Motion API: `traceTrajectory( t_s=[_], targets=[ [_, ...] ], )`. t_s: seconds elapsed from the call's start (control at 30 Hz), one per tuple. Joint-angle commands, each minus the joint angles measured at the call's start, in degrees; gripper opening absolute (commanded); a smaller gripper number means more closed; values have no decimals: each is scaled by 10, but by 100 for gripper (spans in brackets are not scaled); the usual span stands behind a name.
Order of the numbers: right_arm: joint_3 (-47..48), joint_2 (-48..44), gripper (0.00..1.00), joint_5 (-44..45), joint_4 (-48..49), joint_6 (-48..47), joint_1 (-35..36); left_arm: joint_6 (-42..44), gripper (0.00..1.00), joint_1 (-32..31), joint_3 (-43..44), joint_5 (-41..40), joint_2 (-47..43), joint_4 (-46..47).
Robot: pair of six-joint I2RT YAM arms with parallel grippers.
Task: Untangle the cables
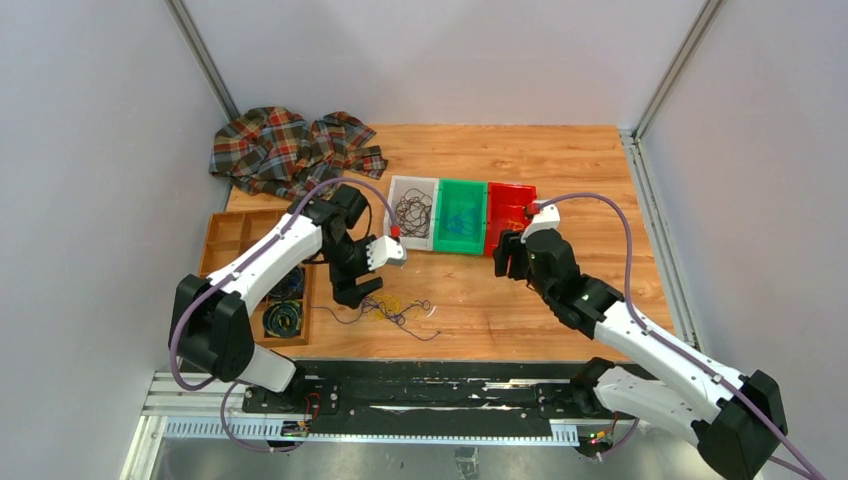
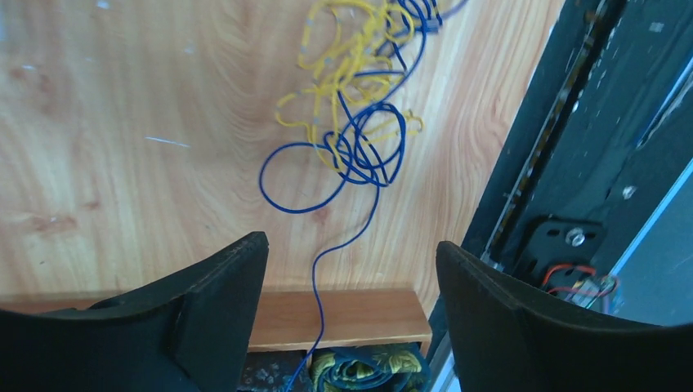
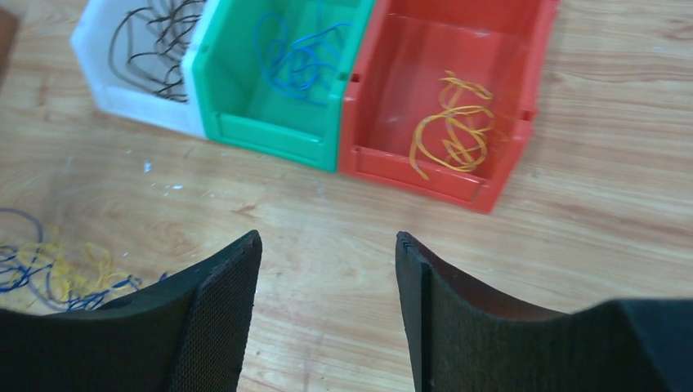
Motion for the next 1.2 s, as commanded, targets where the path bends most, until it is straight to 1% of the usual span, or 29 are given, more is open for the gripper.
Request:
traceTrajectory(
  t_s=[0.0,0.07,0.17,0.4,0.47,0.5,0.6,0.67,0.73,0.77,0.87,0.97,1.03,1.17],
  targets=[
    [4,19,60,-82,36,-18,-1,70,79,4,-29,-26,10,26],
    [3,23,60,-93,38,-19,2,72,78,3,-34,-31,21,51],
    [-3,16,59,-102,46,-20,7,97,78,4,-44,-29,26,84],
    [-35,-28,56,-141,87,-18,7,150,78,4,-66,-28,49,141],
    [-35,-31,55,-145,84,-17,7,148,71,3,-65,-27,60,147],
    [-34,-32,54,-148,82,-18,7,145,65,4,-64,-24,64,146],
    [-31,-30,52,-151,78,-18,7,129,37,3,-63,-11,59,145],
    [-27,-28,50,-155,80,-18,7,123,21,4,-58,-2,41,132],
    [-28,-28,48,-160,89,-18,7,115,9,4,-46,4,14,110],
    [-28,-28,48,-163,95,-17,7,113,5,4,-38,10,0,99],
    [-30,-26,47,-173,115,-20,8,86,3,3,-5,32,-43,70],
    [-26,-19,49,-185,128,-24,11,52,2,-2,45,71,-73,39],
    [-19,-11,51,-192,133,-28,17,25,1,-15,72,78,-89,32],
    [-2,-4,55,-204,144,-40,35,-34,1,-60,124,90,-103,34]
  ],
)
